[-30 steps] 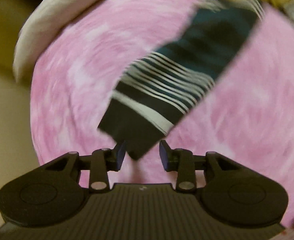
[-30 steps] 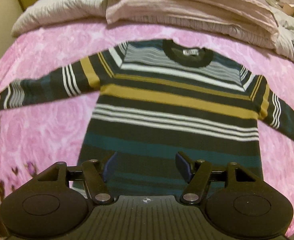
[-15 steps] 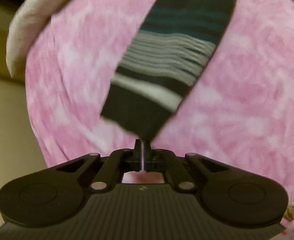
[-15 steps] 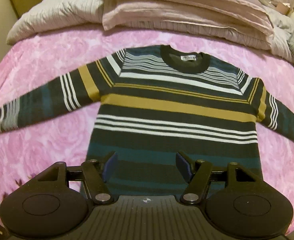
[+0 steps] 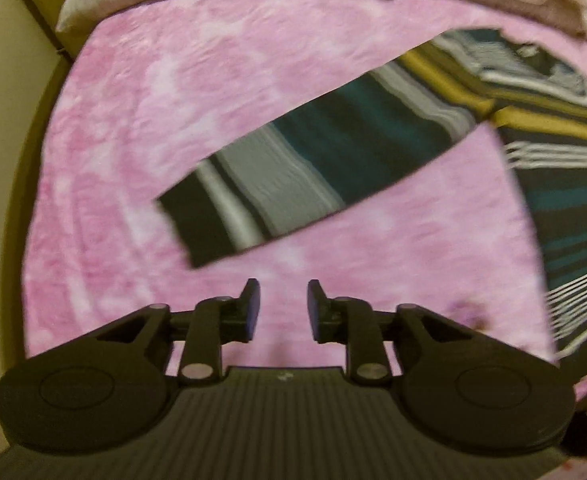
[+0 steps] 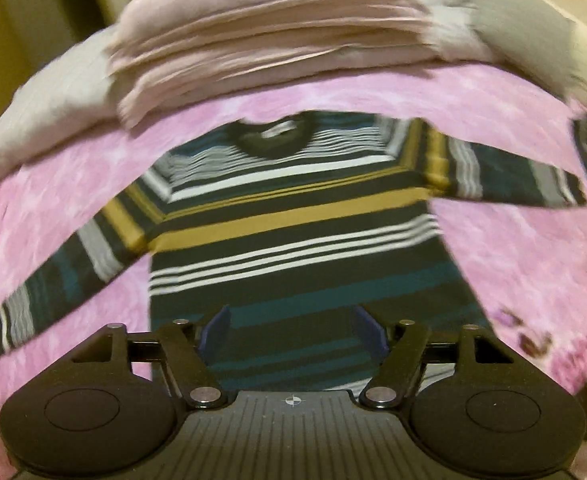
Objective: Fold large clothes
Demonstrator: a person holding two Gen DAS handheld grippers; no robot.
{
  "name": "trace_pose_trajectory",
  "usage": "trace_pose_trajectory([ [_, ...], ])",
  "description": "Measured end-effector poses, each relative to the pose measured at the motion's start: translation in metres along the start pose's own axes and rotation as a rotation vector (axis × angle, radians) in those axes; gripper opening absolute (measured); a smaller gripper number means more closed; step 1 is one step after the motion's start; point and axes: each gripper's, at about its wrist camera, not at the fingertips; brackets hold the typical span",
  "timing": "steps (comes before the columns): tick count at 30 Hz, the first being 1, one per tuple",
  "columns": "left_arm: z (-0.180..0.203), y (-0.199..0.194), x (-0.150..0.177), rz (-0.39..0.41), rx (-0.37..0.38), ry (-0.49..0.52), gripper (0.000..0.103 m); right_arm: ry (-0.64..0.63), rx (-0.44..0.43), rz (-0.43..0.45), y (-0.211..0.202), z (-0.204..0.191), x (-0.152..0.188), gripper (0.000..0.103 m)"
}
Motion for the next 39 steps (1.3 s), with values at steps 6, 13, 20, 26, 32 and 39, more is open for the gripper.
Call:
trace_pose_trajectory([
  [6, 0.083, -0.035, -0.009, 0.057, 0.086, 0.074, 0.042, 0.142, 0.036, 0.084, -0.046, 0.073, 0.015, 0.074],
  [13, 0.18, -0.067, -0.025, 0.116, 0.106, 0.17, 0.045, 0.305, 0.077, 0.153, -0.081, 0.18, 0.024, 0.075],
  [20, 0.257, -0.095, -0.025, 0.166, 0.049, 0.004, 0.06, 0.263, 0.036, 0.149, -0.082, 0.276, 0.003, 0.075],
  [26, 0.31, -0.118, 0.007, 0.151, 0.01, -0.165, 0.077, 0.053, -0.019, 0.047, -0.065, 0.304, -0.025, 0.076],
  [32, 0.337, -0.13, 0.033, 0.114, -0.011, -0.243, 0.096, -0.006, -0.081, -0.054, -0.052, 0.294, -0.036, 0.082],
  [39, 0.354, -0.123, 0.045, 0.08, -0.014, -0.189, 0.099, -0.079, -0.144, -0.139, -0.043, 0.241, -0.029, 0.083],
])
Point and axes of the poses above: each gripper's, at about its wrist camera, not at the fingertips, and y roughly the way its jaws point, z to its right, x to its underside, and after that the axes turned 9 degrees about -z, right-handed
